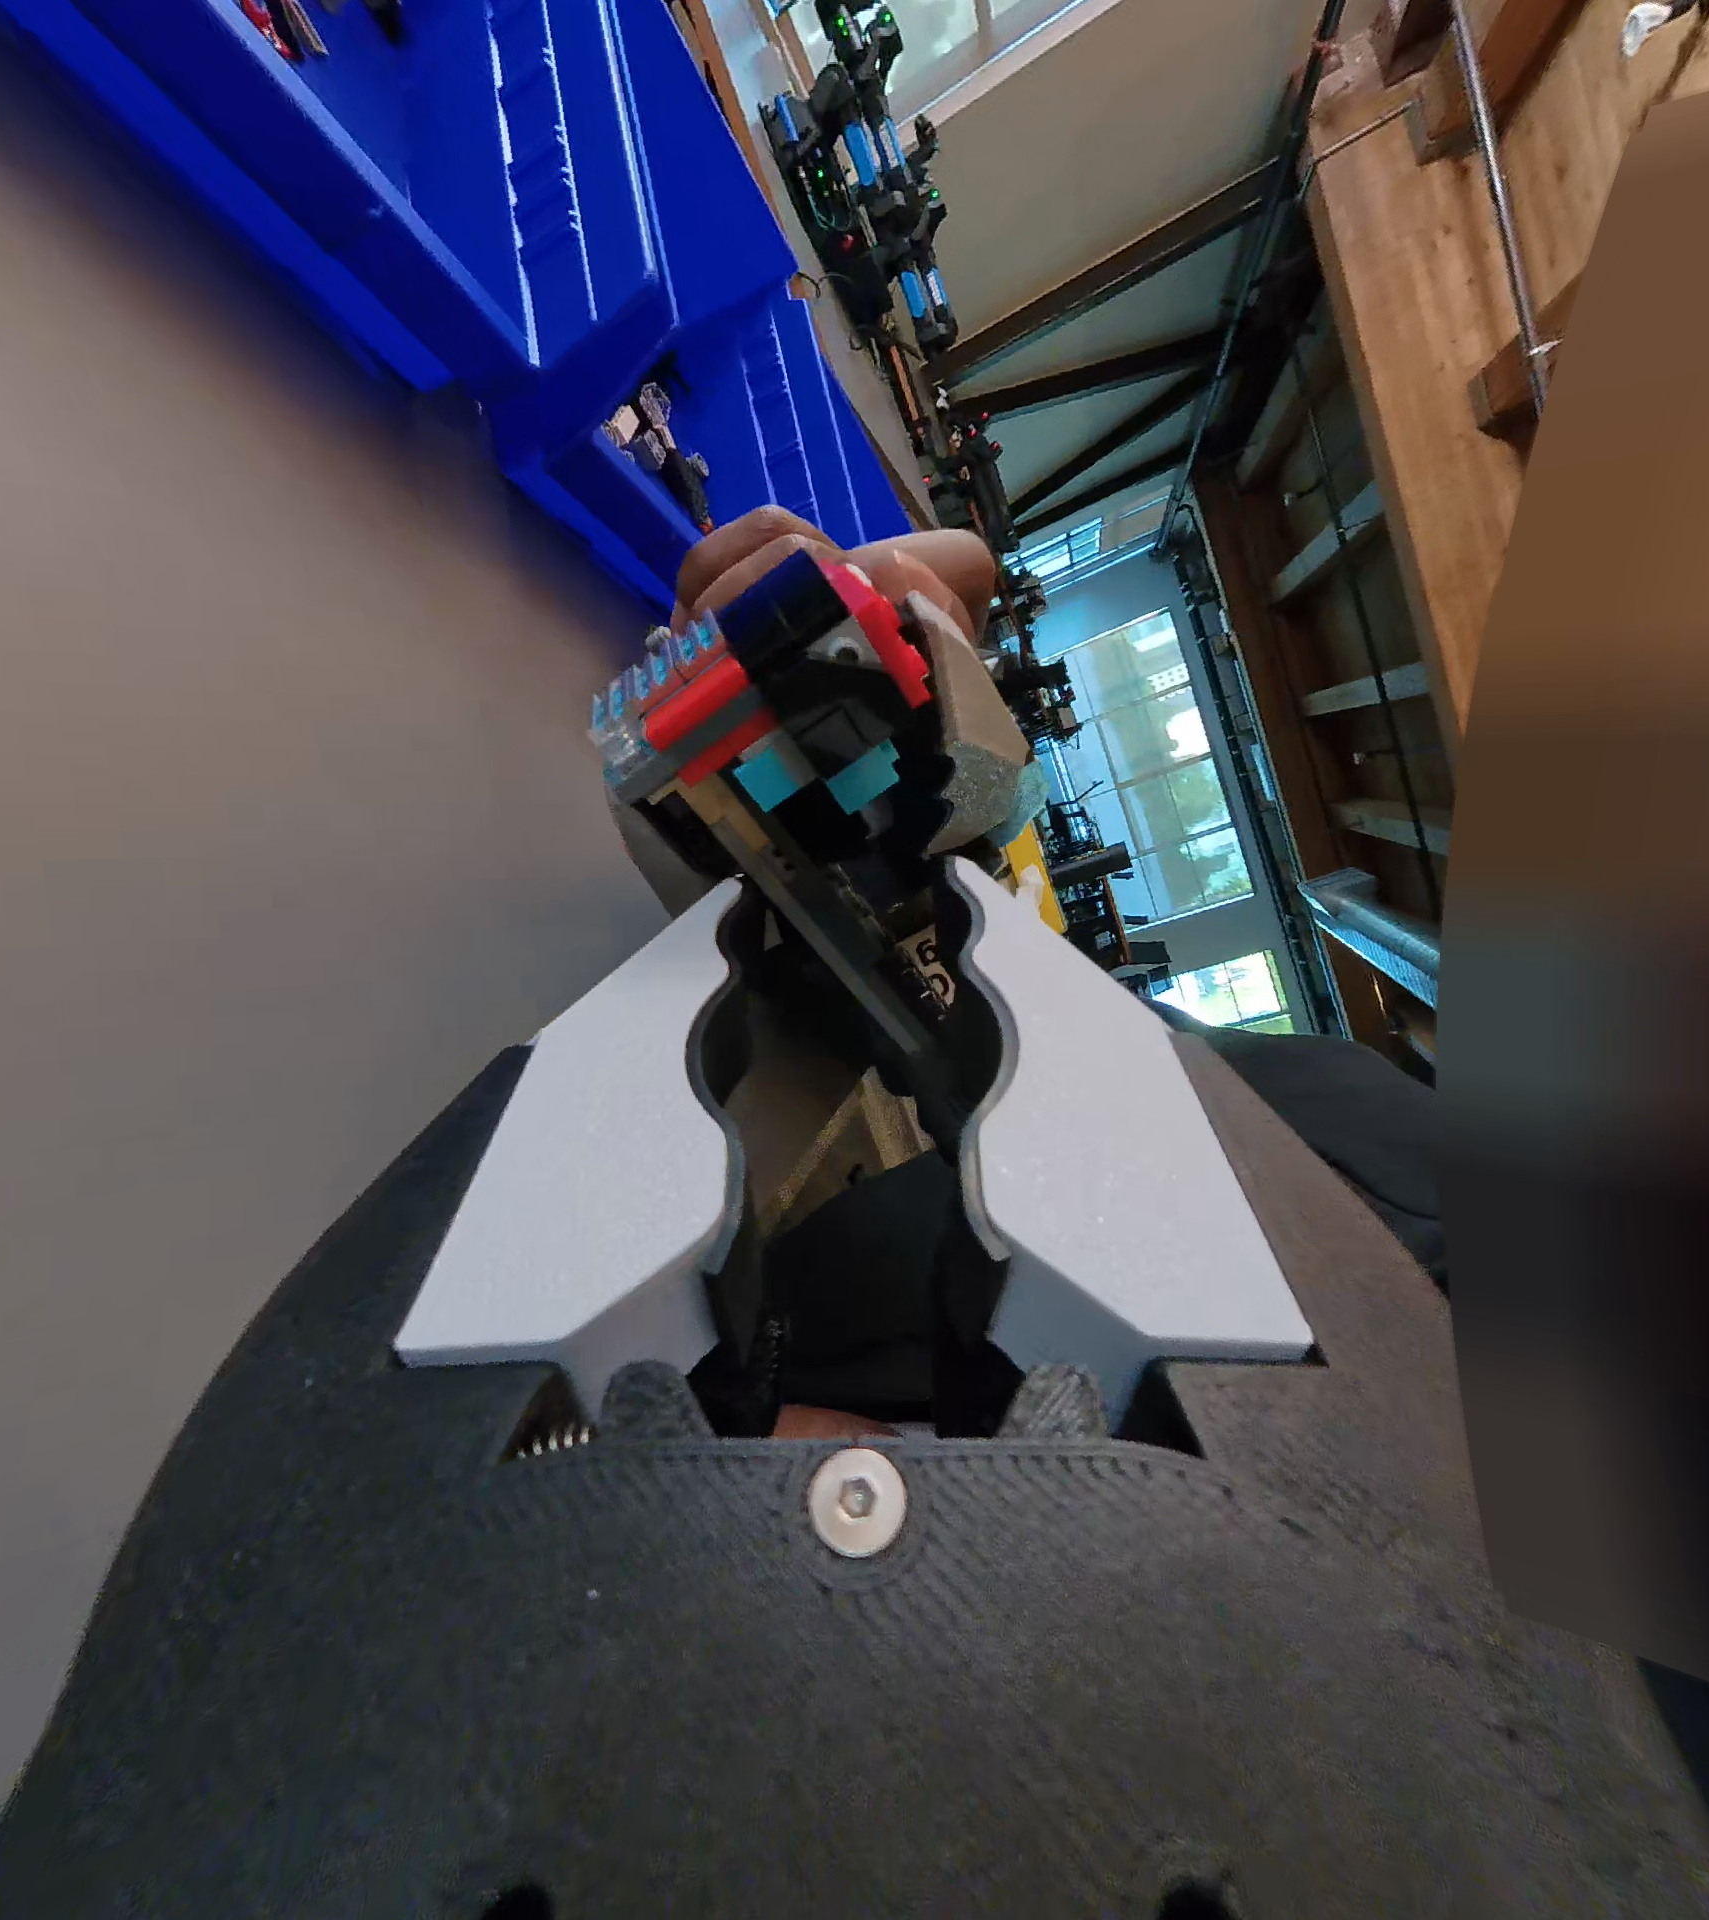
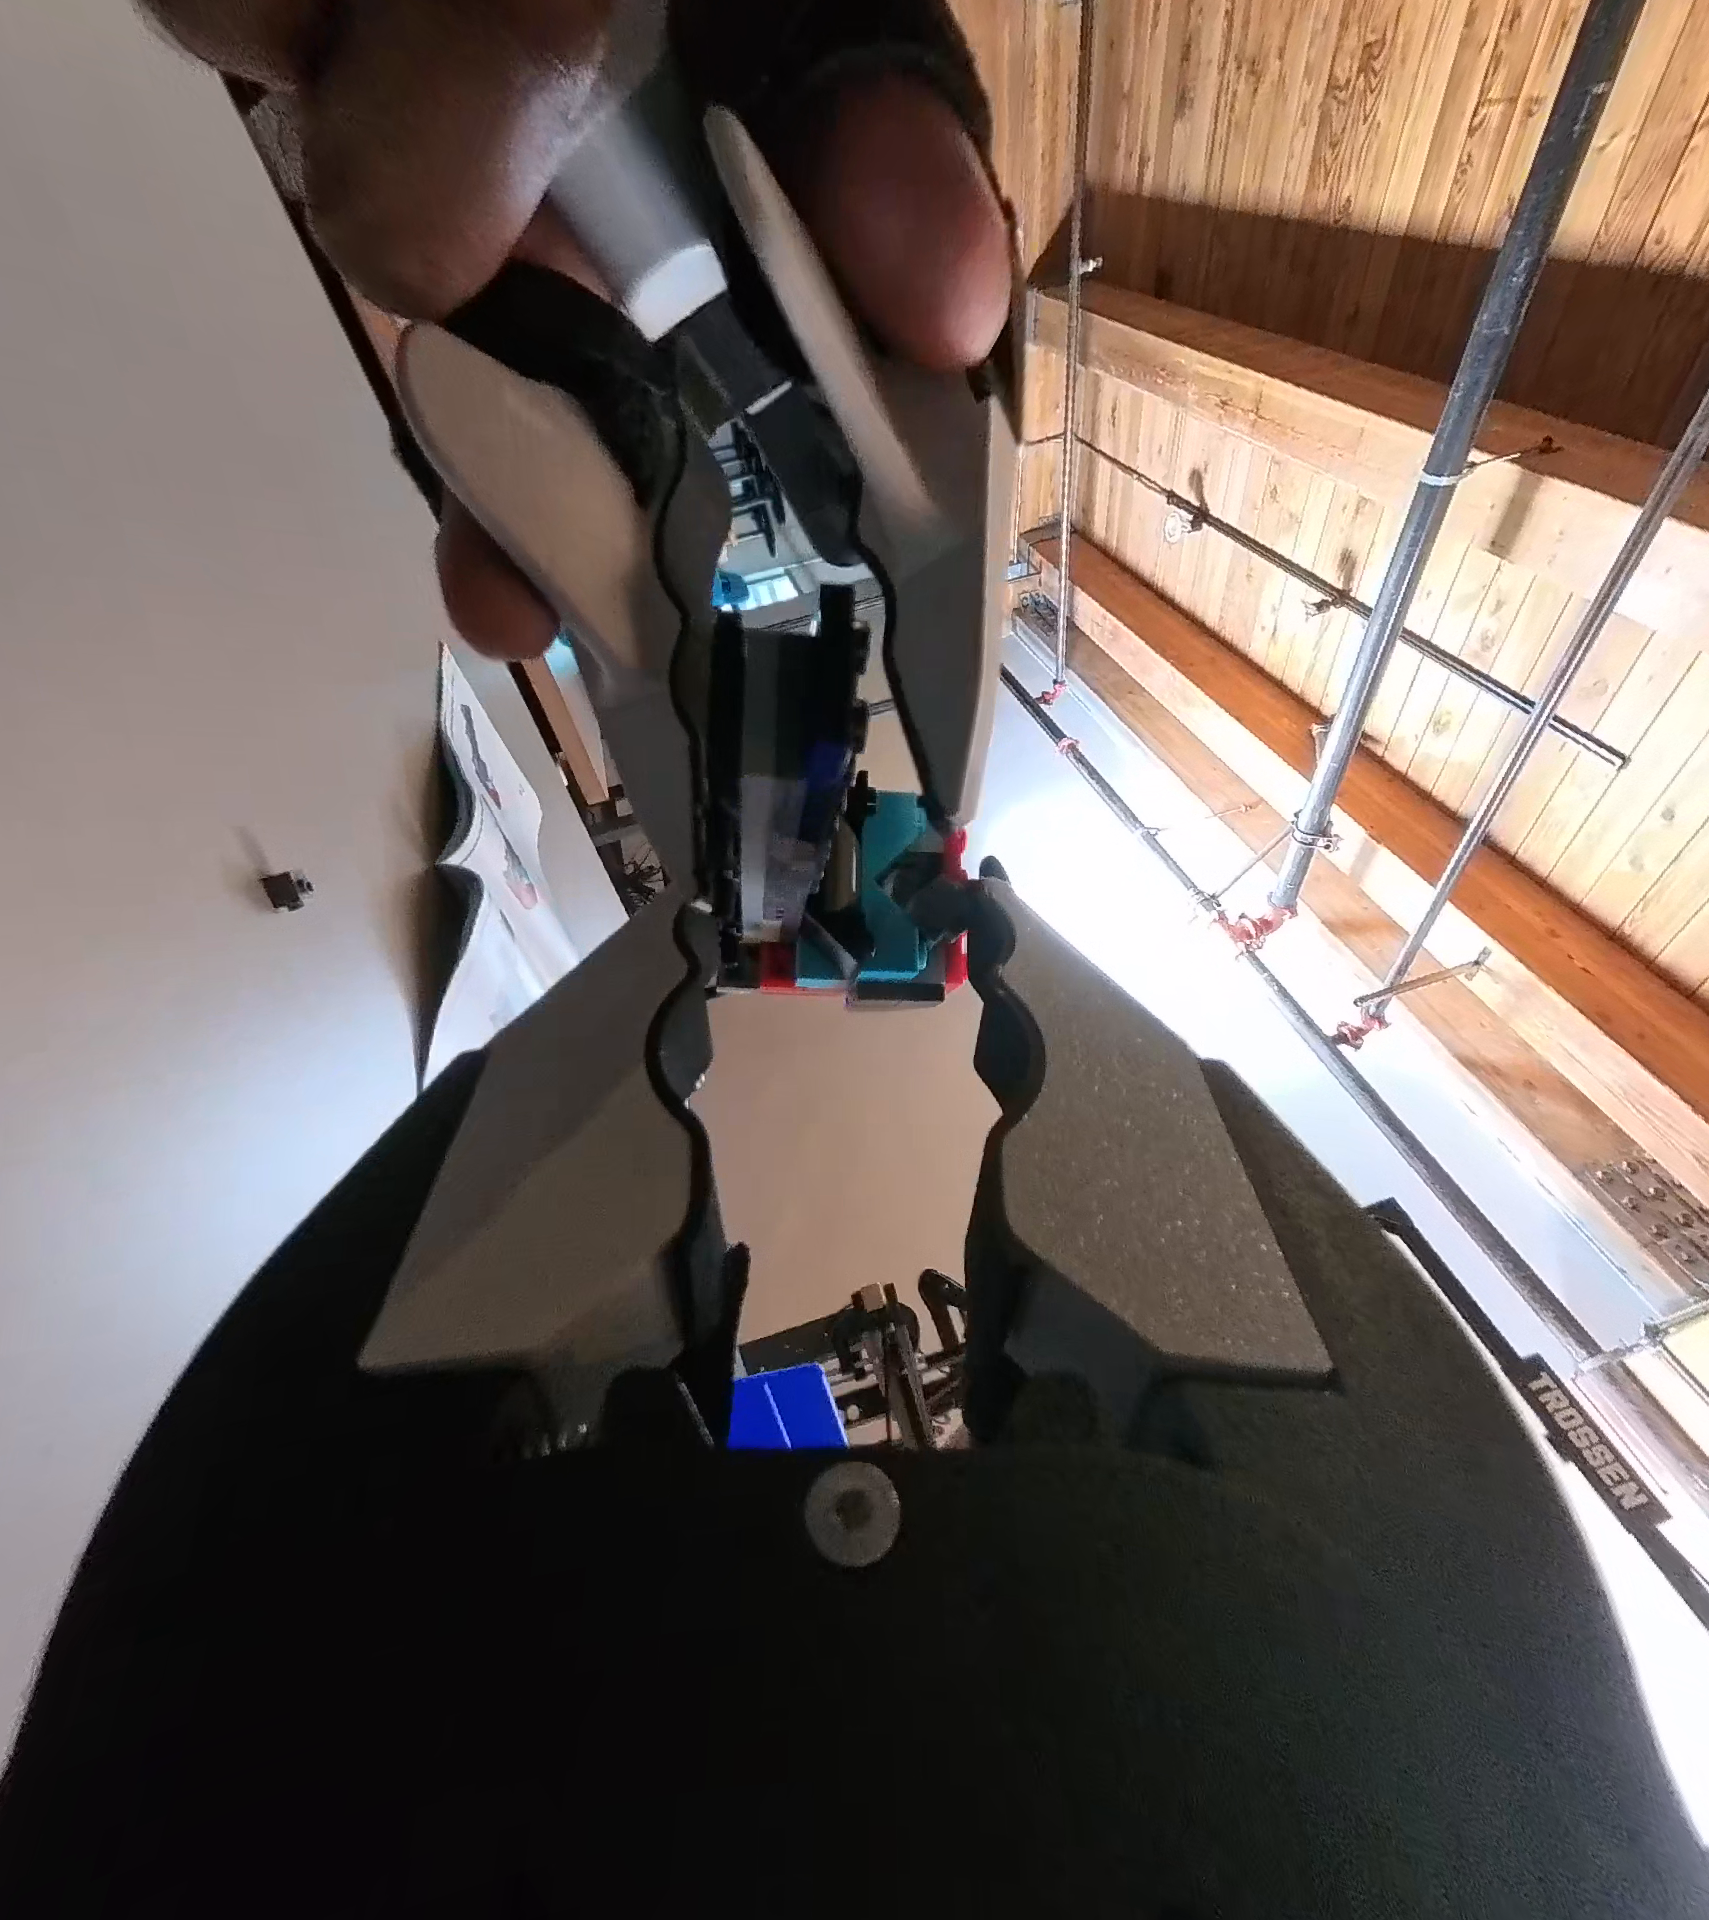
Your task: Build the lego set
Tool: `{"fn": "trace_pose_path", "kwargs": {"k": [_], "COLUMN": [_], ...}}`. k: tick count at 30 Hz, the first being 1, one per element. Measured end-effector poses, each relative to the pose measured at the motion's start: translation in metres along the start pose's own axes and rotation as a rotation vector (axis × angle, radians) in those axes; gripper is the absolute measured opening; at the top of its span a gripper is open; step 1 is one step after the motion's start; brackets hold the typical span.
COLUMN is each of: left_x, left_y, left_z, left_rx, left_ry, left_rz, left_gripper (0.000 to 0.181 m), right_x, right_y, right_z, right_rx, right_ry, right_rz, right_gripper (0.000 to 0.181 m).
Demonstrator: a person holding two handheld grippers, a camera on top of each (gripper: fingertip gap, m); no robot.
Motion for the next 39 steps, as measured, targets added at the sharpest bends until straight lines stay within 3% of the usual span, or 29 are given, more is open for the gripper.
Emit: {"fn": "trace_pose_path", "kwargs": {"k": [11,16,20,31,39], "left_x": [-0.004,-0.009,-0.012,-0.009,-0.008], "left_y": [0.002,0.0,-0.003,-0.009,-0.009], "left_z": [0.002,0.007,0.009,0.018,0.033], "left_rx": [-0.048,-0.054,-0.046,-0.044,-0.052], "left_ry": [0.006,-0.036,-0.06,-0.122,-0.163], "left_rz": [0.014,0.016,-0.009,-0.059,-0.093], "left_gripper": [0.037,0.053,0.054,0.038,0.036], "right_x": [0.001,0.001,0.002,0.004,0.007], "right_y": [-0.002,-0.001,0.0,0.003,0.011], "right_z": [0.004,0.004,0.005,0.009,0.022], "right_rx": [-0.022,-0.022,-0.034,-0.01,0.024], "right_ry": [-0.011,-0.005,-0.014,-0.028,-0.06], "right_rz": [-0.008,-0.005,0.002,0.043,0.105], "right_gripper": [0.048,0.048,0.048,0.048,0.049]}}
Point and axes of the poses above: each gripper's, where its closed fingertips meet, x out along the fingers, y out of its underside, z = x × y across the jaws, the point moved 8 cm from there along -x, back along the fingers, and after that the axes turned 13 degrees about -z, right-handed, at the moved point
